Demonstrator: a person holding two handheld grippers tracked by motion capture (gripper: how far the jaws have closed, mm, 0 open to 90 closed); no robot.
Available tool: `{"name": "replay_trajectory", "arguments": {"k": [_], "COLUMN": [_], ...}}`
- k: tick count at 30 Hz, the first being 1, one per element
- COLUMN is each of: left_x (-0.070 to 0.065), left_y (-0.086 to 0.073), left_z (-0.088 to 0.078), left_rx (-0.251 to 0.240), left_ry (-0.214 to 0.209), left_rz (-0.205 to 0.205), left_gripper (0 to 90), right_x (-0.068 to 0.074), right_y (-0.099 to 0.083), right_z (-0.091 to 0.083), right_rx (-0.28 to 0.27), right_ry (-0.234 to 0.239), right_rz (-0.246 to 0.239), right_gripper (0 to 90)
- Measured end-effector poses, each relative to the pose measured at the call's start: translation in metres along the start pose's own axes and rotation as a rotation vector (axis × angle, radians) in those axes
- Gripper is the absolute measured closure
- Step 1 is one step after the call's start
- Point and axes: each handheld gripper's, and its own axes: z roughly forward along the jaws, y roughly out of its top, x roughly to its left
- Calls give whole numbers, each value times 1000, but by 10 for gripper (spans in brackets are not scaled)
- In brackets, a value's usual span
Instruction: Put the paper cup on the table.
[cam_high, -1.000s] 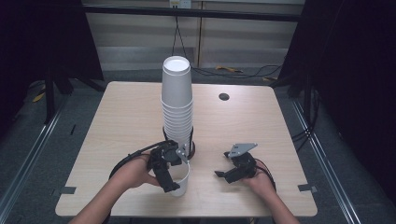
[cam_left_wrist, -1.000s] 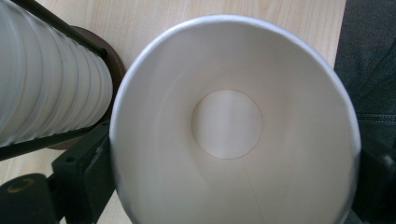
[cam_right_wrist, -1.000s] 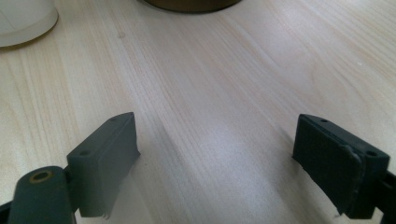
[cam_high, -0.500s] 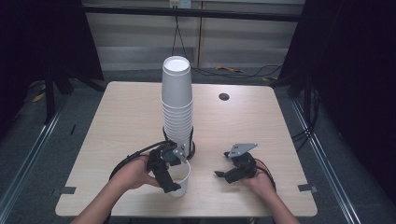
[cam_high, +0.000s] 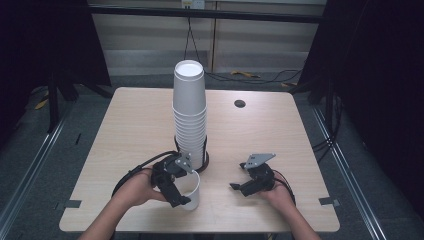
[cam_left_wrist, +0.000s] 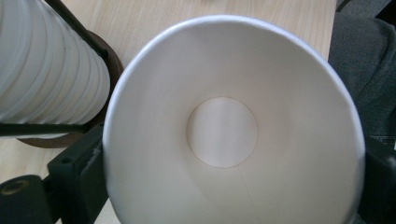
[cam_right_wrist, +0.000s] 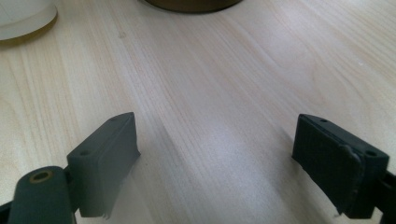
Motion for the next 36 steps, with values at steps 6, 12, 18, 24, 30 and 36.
{"name": "replay_trajectory", "arguments": {"k": [6,12,18,24,30,36], "left_x": [0,-2,-5,-5,-6,-5], "left_y": [-6,-13,-14,-13,-15,-18], "left_z": [-2,-3,-3,0,2,1], "left_rx": [-31,-57,-57,-66,-73,-86], "left_ry": [-1,-5,-1,-13,-13,-15], "left_rz": [-12,-32,-18,-21,-17,-23], "left_gripper": [55,55,54,45,18,0], "right_x": [0,0,-1,-1,-1,-1], "right_y": [0,0,0,0,0,0], "right_z": [0,0,0,0,0,0], "right_rx": [0,1,1,1,1,1], "right_ry": [1,0,3,3,4,4], "right_rz": [0,1,4,5,5,5], "right_gripper": [136,136,136,136,136,137]}}
